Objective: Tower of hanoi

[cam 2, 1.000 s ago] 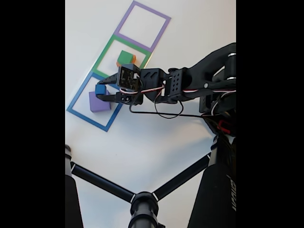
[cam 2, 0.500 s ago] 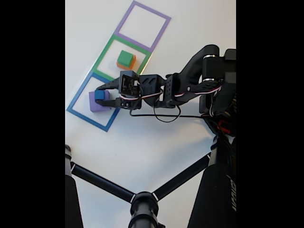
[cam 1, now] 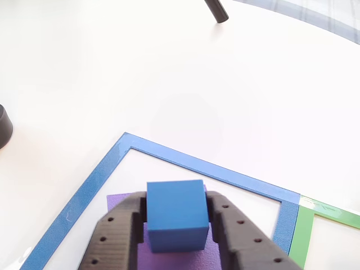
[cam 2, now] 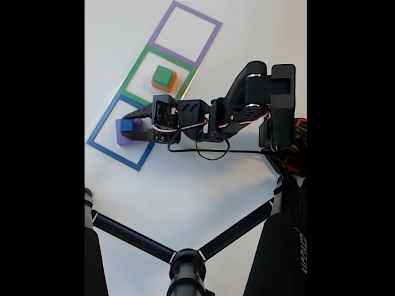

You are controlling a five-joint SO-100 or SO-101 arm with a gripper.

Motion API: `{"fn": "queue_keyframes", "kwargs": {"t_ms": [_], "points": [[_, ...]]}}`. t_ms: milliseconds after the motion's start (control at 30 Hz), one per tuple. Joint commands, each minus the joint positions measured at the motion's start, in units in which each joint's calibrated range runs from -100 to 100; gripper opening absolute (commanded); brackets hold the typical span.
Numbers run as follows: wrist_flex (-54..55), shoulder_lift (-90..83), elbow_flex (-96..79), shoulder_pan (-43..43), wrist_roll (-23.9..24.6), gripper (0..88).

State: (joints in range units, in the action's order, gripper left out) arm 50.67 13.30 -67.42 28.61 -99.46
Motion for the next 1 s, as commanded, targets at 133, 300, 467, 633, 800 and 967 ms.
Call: {"fn": "queue_keyframes", "kwargs": {"t_ms": [133,300,467,633,800,967], "points": [[1.6,-0.1,-0.2,-0.1,-0.5,20.3],[2.5,-0.4,-0.6,-0.2,-0.5,23.2],[2.2,-3.0,-0.9,-0.2,-0.5,24.0],[-3.0,-11.6,-1.5,-0.4,-0.5,24.2],[-18.4,-27.5,-0.7,-2.1,-0.5,23.8],[-38.9,-43.2,0.1,-5.8,-0.5,16.3]]}}
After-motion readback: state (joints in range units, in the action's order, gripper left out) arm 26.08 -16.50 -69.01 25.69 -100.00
